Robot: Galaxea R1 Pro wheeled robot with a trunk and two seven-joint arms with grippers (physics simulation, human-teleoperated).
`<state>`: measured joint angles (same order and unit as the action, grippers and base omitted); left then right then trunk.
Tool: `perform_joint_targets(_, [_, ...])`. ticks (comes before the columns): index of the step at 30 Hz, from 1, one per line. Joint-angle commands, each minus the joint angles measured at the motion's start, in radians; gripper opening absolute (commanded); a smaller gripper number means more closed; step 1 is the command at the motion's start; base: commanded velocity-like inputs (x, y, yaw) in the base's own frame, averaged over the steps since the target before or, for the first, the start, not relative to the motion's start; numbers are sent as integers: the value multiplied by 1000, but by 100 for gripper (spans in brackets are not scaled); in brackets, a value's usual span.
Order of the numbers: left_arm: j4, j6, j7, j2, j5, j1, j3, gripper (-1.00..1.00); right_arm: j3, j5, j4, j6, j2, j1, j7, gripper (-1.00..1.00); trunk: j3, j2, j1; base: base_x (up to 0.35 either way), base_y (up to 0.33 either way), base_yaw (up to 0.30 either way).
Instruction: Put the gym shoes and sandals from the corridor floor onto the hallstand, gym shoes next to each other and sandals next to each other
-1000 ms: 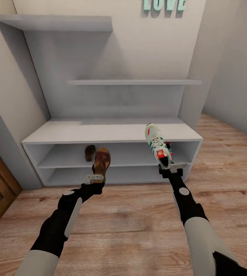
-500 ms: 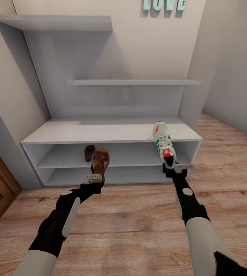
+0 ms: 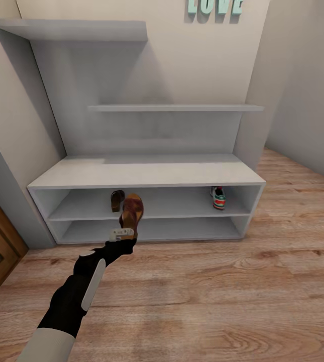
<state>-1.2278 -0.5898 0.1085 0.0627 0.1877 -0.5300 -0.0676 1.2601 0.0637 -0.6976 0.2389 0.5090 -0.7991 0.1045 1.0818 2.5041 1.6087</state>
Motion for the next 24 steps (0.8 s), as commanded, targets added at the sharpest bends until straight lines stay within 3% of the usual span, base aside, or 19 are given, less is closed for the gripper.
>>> perform_joint_targets(1, [0,-5,1,2,4,-1,0,-100,30,3,-1,15,27,-2,9,-100,1,0,0,0,0,0])
perform_joint_targets(2, [0,-5,1,2,4,-1,0,-100,39,5,-1,18,43,-2,9,-100,1,0,0,0,0,0])
perform_joint_targets(3, [6,-5,0,5,3,-1,-2,-100,55,13,-1,30,91,-2,8,-100,1,0,0,0,0,0])
perform_joint_targets(5, [16,-6,0,7,2,-1,-3,-100,64,32,-1,49,131,-2,8,-100,1,0,0,0,0,0])
perform_joint_targets(7, [24,-6,-1,12,2,-1,-5,-100,69,89,-2,95,170,-2,8,-100,1,0,0,0,0,0])
perform_joint_targets(9, [27,-8,-1,14,2,-1,-5,-100,71,148,-2,134,189,-2,8,-100,1,0,0,0,0,0])
perform_joint_targets(12, [41,-14,-3,19,2,-1,-7,-100,72,253,-2,186,204,-2,9,-100,1,0,0,0,0,0])
perform_joint_targets(14, [89,-16,-4,26,2,-3,-8,-100,73,283,-2,198,206,-2,9,-100,1,0,0,0,0,0])
perform_joint_targets(20, [343,-14,-15,48,-1,-15,-8,-100,72,302,-3,205,207,-2,8,-100,1,0,0,0,0,0])
perform_joint_targets(24, [409,-8,-90,52,-2,-21,-9,-100,71,305,-3,207,206,-2,8,-100,1,0,0,0,0,0])
